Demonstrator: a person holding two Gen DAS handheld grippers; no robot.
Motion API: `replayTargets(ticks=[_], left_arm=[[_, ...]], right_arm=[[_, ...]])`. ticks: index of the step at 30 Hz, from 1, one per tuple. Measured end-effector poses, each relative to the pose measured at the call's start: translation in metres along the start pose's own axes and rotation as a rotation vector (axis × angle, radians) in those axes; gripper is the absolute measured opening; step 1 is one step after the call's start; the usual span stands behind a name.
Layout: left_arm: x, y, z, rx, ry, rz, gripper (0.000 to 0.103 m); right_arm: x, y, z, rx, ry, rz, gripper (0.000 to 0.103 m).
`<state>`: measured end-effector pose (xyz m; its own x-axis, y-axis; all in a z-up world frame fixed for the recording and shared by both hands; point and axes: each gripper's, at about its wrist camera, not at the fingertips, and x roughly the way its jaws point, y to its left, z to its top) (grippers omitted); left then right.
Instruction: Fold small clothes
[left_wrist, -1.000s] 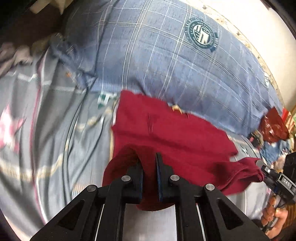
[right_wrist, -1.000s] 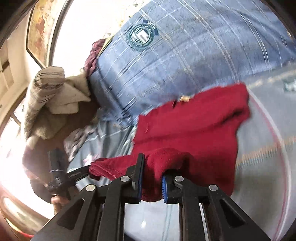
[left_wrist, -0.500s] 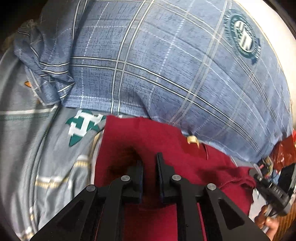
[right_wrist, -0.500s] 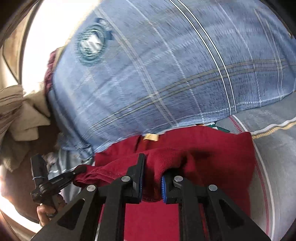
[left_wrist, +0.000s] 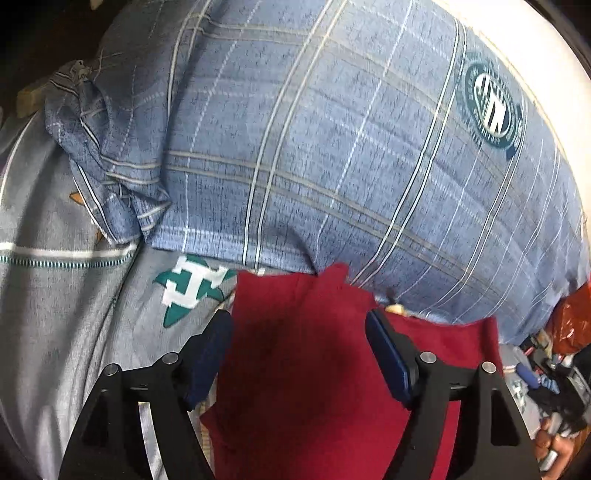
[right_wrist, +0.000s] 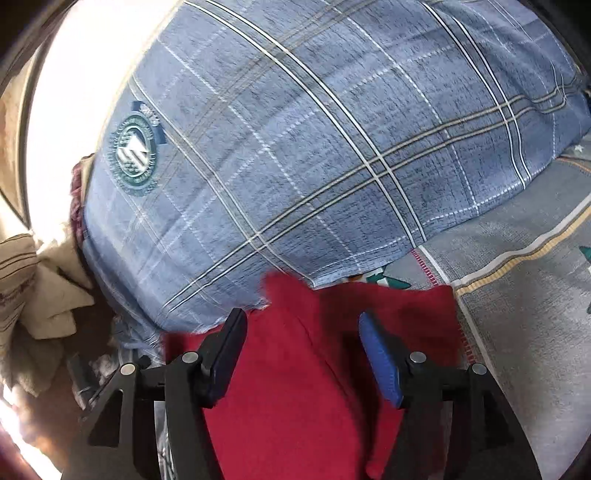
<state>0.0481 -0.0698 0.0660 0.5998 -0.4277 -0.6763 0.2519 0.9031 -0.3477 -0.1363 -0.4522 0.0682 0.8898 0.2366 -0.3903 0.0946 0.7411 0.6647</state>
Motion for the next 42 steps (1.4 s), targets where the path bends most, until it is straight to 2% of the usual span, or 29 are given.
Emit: replayTargets(ticks=[4, 8, 12, 15, 20, 23, 24, 25, 27, 29, 31, 34, 38, 39, 42], left_arm=[[0.02, -0.001, -0.006, 0.005, 0.086, 0.065, 0.074], [0.046, 0.009, -0.008, 0.001, 0.145, 0.122, 0.074], [0.062, 0.023, -0.006, -0.043, 0.157, 0.118, 0.075], [0.068, 0.026, -0.006, -0.052, 0.158, 0.109, 0.076], [0.052, 0.023, -0.008, -0.029, 0.126, 0.12, 0.074], [0.037, 0.019, -0.008, -0.016, 0.095, 0.12, 0.074], [0.033, 0.018, -0.008, -0.013, 0.086, 0.122, 0.074], [0.028, 0.016, -0.009, -0.011, 0.081, 0.123, 0.074], [0.02, 0.012, -0.013, -0.001, 0.078, 0.122, 0.074], [0.007, 0.007, -0.017, 0.024, 0.077, 0.118, 0.074], [-0.007, 0.007, -0.022, 0.033, 0.08, 0.118, 0.074], [-0.029, 0.018, -0.034, -0.009, 0.126, 0.145, 0.074], [-0.056, 0.03, -0.054, -0.036, 0.154, 0.153, 0.074], [-0.061, 0.034, -0.06, -0.046, 0.157, 0.162, 0.074], [-0.064, 0.042, -0.069, -0.067, 0.145, 0.171, 0.074]], right_arm=[[0.009, 0.034, -0.017, -0.186, 0.056, -0.031, 0.06], [0.052, 0.052, -0.027, -0.313, 0.125, -0.139, 0.05], [0.084, 0.022, -0.01, -0.243, 0.115, -0.238, 0.048], [0.109, -0.007, 0.001, -0.147, 0.165, -0.264, 0.046], [0.092, 0.008, -0.001, -0.168, 0.141, -0.281, 0.049], [0.067, 0.018, -0.007, -0.176, 0.108, -0.239, 0.055], [0.062, 0.019, -0.011, -0.189, 0.1, -0.245, 0.06], [0.064, 0.018, -0.013, -0.199, 0.106, -0.269, 0.062], [0.075, 0.011, -0.02, -0.207, 0.168, -0.313, 0.061], [0.073, 0.018, -0.023, -0.225, 0.148, -0.34, 0.061], [0.069, 0.036, -0.027, -0.241, 0.134, -0.305, 0.063], [0.075, 0.074, -0.035, -0.275, 0.15, -0.167, 0.063], [0.117, 0.132, -0.052, -0.403, 0.211, -0.085, 0.059], [0.132, 0.148, -0.059, -0.433, 0.228, -0.07, 0.053], [0.172, 0.184, -0.081, -0.496, 0.283, -0.045, 0.048]])
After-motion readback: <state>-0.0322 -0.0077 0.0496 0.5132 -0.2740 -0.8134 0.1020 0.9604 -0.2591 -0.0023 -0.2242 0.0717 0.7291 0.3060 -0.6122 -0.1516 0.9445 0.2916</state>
